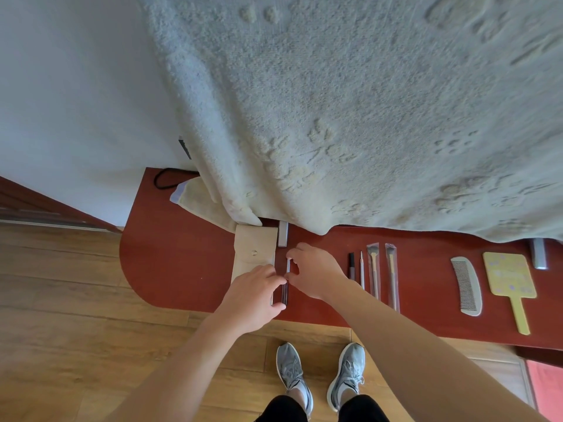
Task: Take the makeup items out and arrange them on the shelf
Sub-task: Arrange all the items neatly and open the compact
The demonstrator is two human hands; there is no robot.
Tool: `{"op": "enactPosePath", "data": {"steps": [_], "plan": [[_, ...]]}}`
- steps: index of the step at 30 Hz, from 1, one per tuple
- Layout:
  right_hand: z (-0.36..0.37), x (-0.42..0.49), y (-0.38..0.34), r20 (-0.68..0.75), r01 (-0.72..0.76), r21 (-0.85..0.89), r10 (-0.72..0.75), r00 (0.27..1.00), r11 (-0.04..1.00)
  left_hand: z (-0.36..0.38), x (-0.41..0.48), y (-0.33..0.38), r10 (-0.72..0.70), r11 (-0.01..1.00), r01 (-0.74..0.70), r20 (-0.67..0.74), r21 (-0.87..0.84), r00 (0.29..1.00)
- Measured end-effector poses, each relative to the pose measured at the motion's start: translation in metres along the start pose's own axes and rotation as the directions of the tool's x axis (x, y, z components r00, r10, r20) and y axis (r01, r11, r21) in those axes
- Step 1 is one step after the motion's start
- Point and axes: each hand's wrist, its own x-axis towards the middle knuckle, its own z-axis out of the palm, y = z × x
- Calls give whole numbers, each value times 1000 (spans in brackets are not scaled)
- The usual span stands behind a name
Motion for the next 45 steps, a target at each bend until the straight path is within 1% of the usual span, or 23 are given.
{"op": "enactPosePath", "data": {"steps": [11,15,20,32,45], "plan": [[-1,-1,4,-26,10,-8,-10,1000,1000,-1,-2,4,-50,999,50,14,-4,999],[-10,-7,15,-49,17,-32,-18,999,999,1,1,10,-49,999,49,20,-5,999],[-22,-20,35,-71,-7,-41,5,997,999,9,9,27,-44,999,44,23,-14,999],[-32,-43,85,-225,43,-107,-67,972,993,30,33,66,-44,997,46,39,-66,998],[-29,-47,108,-184,62,-84,-76,980,995,46,51,89,-48,995,52,46,-90,998]]}}
